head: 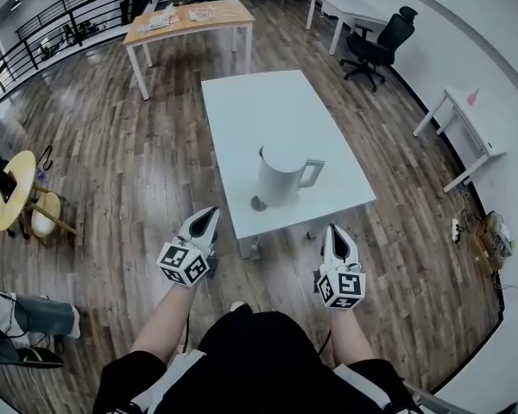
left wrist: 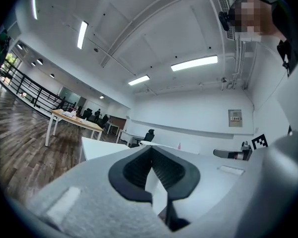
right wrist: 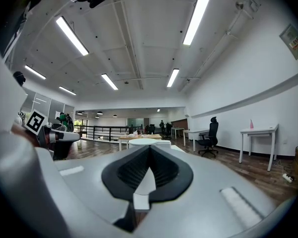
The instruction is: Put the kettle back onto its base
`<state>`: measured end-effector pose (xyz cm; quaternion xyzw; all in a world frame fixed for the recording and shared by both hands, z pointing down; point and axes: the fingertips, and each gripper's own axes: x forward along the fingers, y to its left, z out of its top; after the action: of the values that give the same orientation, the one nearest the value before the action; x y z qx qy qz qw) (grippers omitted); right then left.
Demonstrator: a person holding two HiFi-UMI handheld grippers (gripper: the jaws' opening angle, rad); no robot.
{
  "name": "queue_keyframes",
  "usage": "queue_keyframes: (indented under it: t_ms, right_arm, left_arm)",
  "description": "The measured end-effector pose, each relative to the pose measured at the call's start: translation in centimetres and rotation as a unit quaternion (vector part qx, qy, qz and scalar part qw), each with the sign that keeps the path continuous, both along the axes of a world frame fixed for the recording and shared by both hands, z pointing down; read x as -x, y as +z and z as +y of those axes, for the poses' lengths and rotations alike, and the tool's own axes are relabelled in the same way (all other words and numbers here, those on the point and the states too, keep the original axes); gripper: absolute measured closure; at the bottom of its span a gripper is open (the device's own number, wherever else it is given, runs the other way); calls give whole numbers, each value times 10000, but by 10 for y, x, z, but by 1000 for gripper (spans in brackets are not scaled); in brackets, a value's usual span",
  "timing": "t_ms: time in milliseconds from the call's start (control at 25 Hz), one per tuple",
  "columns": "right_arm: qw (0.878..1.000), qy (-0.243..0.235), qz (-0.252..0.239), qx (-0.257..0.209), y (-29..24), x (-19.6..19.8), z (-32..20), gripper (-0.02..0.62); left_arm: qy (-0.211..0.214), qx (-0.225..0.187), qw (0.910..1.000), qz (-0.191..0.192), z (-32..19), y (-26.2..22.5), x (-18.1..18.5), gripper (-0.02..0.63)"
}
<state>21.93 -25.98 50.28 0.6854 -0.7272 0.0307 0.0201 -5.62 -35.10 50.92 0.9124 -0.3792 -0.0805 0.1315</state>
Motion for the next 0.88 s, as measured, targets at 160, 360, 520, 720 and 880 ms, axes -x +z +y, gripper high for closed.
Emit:
queue_keyframes:
  t_ms: [160,360,520,720,880]
  right_arm:
    - [9999,-63,-39,-98,-7,-3,6,591]
    - [9996,-269,-77,-103,-6,-6,8,591]
    - [9991,-411,-84,-105,-5,-2,6,591]
    - [9975,-518,-466,-71,-4,2,4,591]
    - [9973,-554,-468,-76,-3,3,5,591]
  left_arm:
    - [-76,-73,9999,2,15,-3,-12,607]
    - [-65,-116,9999,54,28,-6,-28,607]
    - [-110,-156,9998,96,36,-13,-26,606]
    - [-224,-106,9997,49,40,-12,-21,607]
    - [-236,-60,9997,80,42,-9,-25,607]
